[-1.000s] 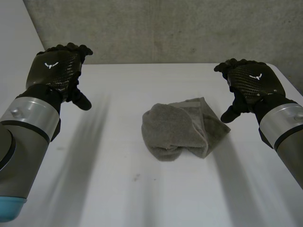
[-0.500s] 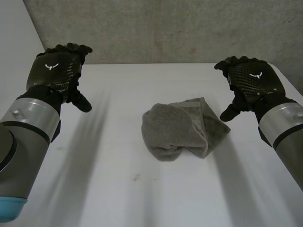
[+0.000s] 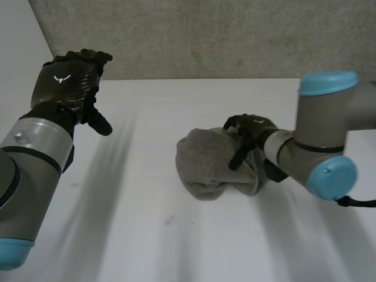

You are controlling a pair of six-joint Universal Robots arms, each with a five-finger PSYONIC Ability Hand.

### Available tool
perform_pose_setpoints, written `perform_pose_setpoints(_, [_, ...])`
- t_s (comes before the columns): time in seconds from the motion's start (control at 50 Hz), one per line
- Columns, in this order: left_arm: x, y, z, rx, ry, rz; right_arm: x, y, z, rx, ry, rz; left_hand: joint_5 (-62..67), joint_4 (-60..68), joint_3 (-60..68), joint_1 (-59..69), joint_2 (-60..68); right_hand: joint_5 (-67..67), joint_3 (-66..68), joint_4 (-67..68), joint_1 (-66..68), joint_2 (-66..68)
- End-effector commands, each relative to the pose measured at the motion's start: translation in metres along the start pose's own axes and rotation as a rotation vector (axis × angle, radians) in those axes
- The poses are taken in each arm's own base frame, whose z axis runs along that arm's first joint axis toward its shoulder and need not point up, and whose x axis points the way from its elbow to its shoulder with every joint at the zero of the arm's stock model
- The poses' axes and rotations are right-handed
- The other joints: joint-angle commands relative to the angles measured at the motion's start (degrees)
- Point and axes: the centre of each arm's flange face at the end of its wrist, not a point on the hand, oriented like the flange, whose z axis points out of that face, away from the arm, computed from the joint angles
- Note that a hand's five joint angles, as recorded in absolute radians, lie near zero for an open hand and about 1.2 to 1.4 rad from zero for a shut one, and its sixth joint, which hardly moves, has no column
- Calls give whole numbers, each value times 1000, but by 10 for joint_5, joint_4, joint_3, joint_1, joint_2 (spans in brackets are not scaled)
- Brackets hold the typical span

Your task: Fold the laundry

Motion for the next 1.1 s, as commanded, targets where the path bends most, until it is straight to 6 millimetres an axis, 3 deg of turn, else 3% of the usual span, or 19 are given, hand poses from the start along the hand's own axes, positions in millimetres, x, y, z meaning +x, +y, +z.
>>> perform_pose_setpoints(0.02, [0, 9, 4, -24, -4, 3, -19, 15, 21, -5, -49, -21, -16, 5, 5, 1, 5, 407, 410, 409, 433, 410])
perform_pose_setpoints(0.06, [-3, 15, 10, -37, -15, 6, -26, 6, 15, 17, -70, -35, -16, 5, 5, 1, 5, 616, 618, 617, 641, 619])
perform_pose_setpoints(0.18, [-5, 30, 25, -59, -13, 10, -33, -32, -16, 113, -80, -59, -16, 5, 5, 1, 5, 617, 620, 618, 643, 620])
perform_pose_setpoints(0.22, [-1, 47, 38, -85, 35, 13, -38, -61, -48, 199, -81, -127, -16, 5, 5, 1, 5, 617, 620, 618, 643, 620])
perform_pose_setpoints(0.24, [-1, 47, 38, -85, 36, 13, -38, -61, -49, 199, -81, -128, -16, 5, 5, 1, 5, 617, 620, 618, 643, 620])
perform_pose_setpoints(0.28, [1, 66, 53, -122, 82, 9, -44, -82, -80, 264, -77, -228, -16, 5, 5, 2, 6, 617, 620, 618, 643, 620])
perform_pose_setpoints(0.4, [10, 89, 75, -160, 174, -9, -51, -92, -110, 307, -97, -317, -16, 5, 5, 1, 5, 617, 620, 618, 643, 620])
perform_pose_setpoints(0.5, [30, 103, 90, -173, 301, -82, -67, -111, -168, 404, -149, -345, -16, 5, 5, 1, 5, 617, 620, 618, 643, 620])
perform_pose_setpoints(0.6, [69, 122, 90, -213, 433, -197, -70, -116, -188, 441, -150, -348, -16, 5, 5, 1, 5, 617, 620, 618, 643, 620])
perform_pose_setpoints(0.68, [89, 134, 83, -259, 504, -259, -70, -117, -196, 458, -142, -350, -16, 5, 5, 1, 5, 617, 620, 618, 643, 620])
perform_pose_setpoints(0.72, [114, 140, 66, -309, 629, -327, -68, -119, -199, 470, -131, -353, -16, 5, 5, 1, 5, 617, 620, 618, 643, 620])
perform_pose_setpoints(0.8, [130, 144, 48, -363, 734, -381, -65, -117, -197, 462, -122, -353, 15, 35, 36, 32, 36, 617, 620, 618, 643, 620])
perform_pose_setpoints(0.82, [131, 144, 44, -377, 753, -394, -65, -116, -196, 459, -123, -353, 138, 159, 159, 155, 159, 617, 620, 618, 643, 620])
perform_pose_setpoints(0.84, [131, 144, 44, -377, 753, -394, -65, -116, -196, 459, -123, -353, 139, 160, 160, 156, 160, 617, 620, 618, 643, 620])
perform_pose_setpoints(0.88, [128, 133, 44, -357, 736, -401, -64, -113, -192, 448, -126, -358, 608, 628, 629, 625, 629, 617, 620, 618, 643, 620])
perform_pose_setpoints(0.9, [128, 133, 44, -357, 736, -401, -63, -112, -190, 447, -120, -365, 610, 631, 631, 627, 631, 617, 620, 618, 643, 620])
perform_pose_setpoints(0.96, [111, 109, 54, -285, 623, -394, -59, -112, -184, 441, -107, -374, 684, 705, 705, 701, 705, 617, 620, 618, 643, 620])
perform_pose_setpoints(1.0, [74, 86, 73, -199, 428, -376, -45, -108, -165, 406, -67, -391, 684, 705, 705, 701, 705, 617, 620, 618, 643, 620])
perform_pose_setpoints(1.1, [34, 53, 77, -102, 259, -359, -31, -102, -139, 350, -33, -398, 684, 705, 705, 701, 705, 617, 620, 618, 643, 620])
